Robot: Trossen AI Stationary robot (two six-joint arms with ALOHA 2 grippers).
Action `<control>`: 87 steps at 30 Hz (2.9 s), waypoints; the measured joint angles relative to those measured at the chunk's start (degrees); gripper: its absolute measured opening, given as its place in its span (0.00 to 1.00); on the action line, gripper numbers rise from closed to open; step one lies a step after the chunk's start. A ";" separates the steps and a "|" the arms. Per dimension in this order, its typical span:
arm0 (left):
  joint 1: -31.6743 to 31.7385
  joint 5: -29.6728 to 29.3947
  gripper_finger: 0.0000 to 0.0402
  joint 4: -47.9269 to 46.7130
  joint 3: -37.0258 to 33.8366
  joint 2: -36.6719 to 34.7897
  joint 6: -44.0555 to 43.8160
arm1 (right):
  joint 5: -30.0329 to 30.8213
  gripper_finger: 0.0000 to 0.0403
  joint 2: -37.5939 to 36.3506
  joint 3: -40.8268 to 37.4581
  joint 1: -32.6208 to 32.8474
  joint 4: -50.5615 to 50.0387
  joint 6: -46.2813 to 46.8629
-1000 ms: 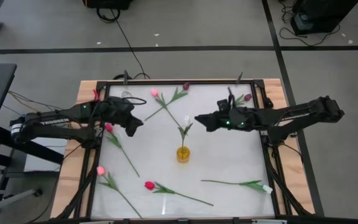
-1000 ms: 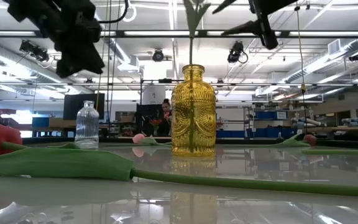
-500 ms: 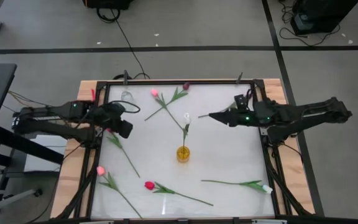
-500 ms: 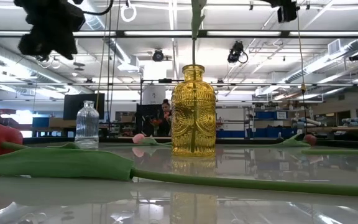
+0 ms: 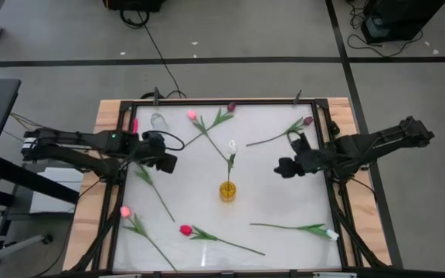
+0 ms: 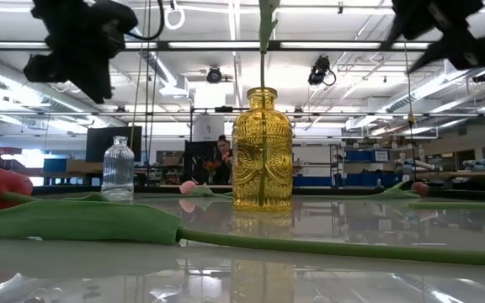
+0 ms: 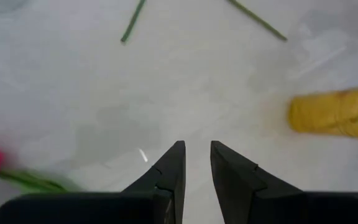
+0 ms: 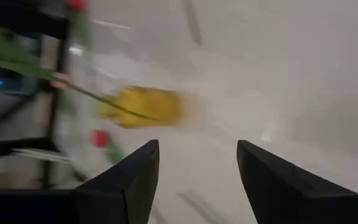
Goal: Sort flowers into vase by color
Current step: Put the white tulip into the yellow flower vase
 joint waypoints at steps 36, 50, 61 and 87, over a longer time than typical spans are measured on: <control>2.03 4.51 0.20 7.94 -0.04 2.82 34.72 | -36.45 0.48 35.17 0.00 24.64 9.75 25.79; 1.53 4.88 0.20 7.56 -0.07 2.80 34.91 | -37.66 0.48 37.47 0.00 24.33 -1.42 -5.98; 1.74 4.96 0.20 8.00 -0.07 2.80 32.72 | -35.93 0.46 35.96 0.00 23.96 -2.03 -12.07; 1.66 4.98 0.20 8.01 -0.07 2.75 27.98 | -29.97 0.08 35.14 -5.92 23.00 0.06 -14.90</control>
